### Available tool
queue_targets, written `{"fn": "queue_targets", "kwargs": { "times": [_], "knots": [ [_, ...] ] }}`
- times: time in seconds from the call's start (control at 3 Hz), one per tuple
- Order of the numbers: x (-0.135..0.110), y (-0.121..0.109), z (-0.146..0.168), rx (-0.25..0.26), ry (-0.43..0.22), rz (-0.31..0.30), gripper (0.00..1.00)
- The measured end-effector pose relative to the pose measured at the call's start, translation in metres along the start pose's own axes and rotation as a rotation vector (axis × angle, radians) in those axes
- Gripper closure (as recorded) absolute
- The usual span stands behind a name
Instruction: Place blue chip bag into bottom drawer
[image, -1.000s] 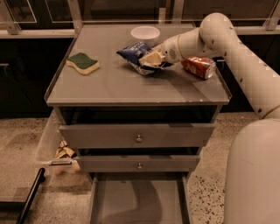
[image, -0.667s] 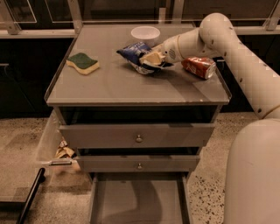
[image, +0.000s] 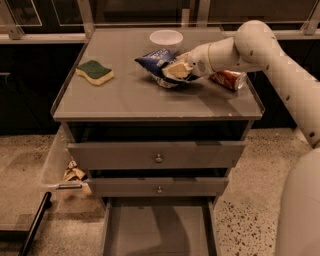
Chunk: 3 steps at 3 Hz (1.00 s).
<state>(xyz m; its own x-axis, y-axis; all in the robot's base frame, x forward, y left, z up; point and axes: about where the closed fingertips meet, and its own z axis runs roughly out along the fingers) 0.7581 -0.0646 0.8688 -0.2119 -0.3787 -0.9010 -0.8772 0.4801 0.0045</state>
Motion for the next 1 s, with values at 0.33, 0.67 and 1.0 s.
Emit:
{"fn": "queue_targets", "kwargs": {
  "times": [0.33,0.67,1.0],
  "knots": [
    [-0.008,0.017,-0.030,0.006,-0.065,-0.046,1.00],
    [-0.015,0.031,-0.062,0.028,-0.114,-0.090,1.00],
    [-0.016,0.044,-0.092,0.044,-0.134,-0.143,1.00]
  ]
}}
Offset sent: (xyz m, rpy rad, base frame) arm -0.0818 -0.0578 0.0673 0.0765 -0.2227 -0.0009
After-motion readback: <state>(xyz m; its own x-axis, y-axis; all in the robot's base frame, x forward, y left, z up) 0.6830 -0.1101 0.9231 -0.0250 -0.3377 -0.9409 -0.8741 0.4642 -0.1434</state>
